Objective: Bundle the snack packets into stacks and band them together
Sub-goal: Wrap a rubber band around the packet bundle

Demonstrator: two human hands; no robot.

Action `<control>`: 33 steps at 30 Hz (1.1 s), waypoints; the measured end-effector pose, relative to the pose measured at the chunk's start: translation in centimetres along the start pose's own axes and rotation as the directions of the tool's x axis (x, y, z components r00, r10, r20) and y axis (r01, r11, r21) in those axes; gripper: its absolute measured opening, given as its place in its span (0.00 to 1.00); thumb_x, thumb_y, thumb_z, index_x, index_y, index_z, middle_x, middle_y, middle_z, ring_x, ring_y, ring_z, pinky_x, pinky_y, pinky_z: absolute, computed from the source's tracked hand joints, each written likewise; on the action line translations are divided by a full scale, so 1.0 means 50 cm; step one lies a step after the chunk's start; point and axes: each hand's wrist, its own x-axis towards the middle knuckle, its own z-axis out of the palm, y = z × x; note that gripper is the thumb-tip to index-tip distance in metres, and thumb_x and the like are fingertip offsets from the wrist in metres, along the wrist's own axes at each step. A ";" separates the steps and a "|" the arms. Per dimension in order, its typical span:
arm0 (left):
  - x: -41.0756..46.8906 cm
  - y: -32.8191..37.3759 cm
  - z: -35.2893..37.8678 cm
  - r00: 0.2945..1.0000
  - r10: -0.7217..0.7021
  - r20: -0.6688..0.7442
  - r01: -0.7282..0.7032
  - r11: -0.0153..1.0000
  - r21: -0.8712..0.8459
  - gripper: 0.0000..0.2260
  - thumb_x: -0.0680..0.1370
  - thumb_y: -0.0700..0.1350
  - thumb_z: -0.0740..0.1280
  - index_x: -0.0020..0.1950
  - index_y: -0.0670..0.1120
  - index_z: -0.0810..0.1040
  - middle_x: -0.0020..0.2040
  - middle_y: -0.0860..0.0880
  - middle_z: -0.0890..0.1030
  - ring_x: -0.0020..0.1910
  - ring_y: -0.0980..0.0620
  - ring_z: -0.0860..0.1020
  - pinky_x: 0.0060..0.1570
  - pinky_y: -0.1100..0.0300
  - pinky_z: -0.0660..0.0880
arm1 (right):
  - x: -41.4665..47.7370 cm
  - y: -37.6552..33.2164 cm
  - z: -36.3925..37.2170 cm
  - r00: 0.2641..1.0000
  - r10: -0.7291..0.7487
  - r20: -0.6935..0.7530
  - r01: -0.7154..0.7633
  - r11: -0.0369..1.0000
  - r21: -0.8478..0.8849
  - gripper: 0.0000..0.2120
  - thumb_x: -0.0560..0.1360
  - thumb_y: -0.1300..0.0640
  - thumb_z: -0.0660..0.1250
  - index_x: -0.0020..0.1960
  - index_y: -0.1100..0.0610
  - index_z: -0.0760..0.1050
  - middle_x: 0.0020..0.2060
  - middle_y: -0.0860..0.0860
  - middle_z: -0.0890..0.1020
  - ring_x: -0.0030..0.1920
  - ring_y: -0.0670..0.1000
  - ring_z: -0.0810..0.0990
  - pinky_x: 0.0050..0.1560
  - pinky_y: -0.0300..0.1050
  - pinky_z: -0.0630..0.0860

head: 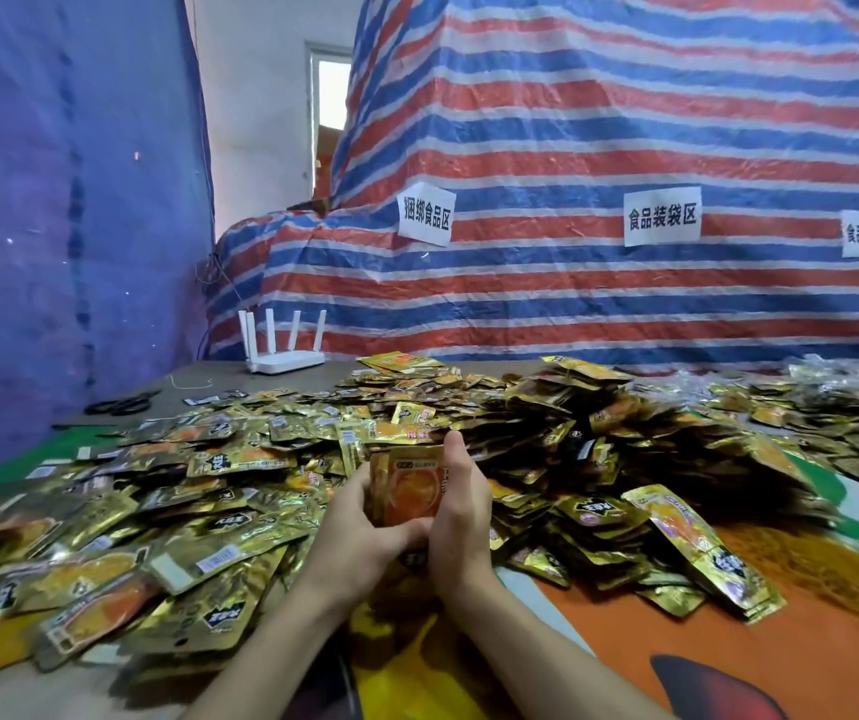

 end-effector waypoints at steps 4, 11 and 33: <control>-0.003 0.003 -0.008 1.000 0.007 0.020 -0.005 0.996 -0.085 0.20 0.62 0.35 0.82 0.52 0.40 0.84 0.45 0.43 0.87 0.45 0.43 0.86 0.44 0.53 0.81 | 0.004 -0.002 -0.005 0.998 -0.004 0.055 0.002 0.999 0.037 0.30 0.72 0.33 0.62 0.42 0.61 0.82 0.41 0.62 0.85 0.46 0.66 0.85 0.48 0.63 0.82; 0.001 0.000 -0.002 0.980 0.110 0.168 -0.113 0.994 0.008 0.11 0.63 0.36 0.70 0.45 0.37 0.82 0.41 0.37 0.83 0.42 0.42 0.83 0.41 0.49 0.80 | -0.002 0.019 -0.003 0.980 0.057 0.191 -0.068 0.996 0.053 0.28 0.74 0.37 0.62 0.44 0.64 0.76 0.40 0.59 0.80 0.44 0.59 0.82 0.45 0.53 0.81; -0.024 -0.025 0.021 0.882 0.470 0.027 -0.466 0.863 0.196 0.38 0.77 0.27 0.66 0.72 0.67 0.68 0.40 0.47 0.73 0.34 0.39 0.71 0.34 0.46 0.74 | 0.041 -0.140 -0.185 0.960 -0.251 0.124 0.256 0.608 -0.752 0.08 0.79 0.48 0.65 0.43 0.50 0.75 0.37 0.46 0.79 0.37 0.48 0.78 0.37 0.48 0.75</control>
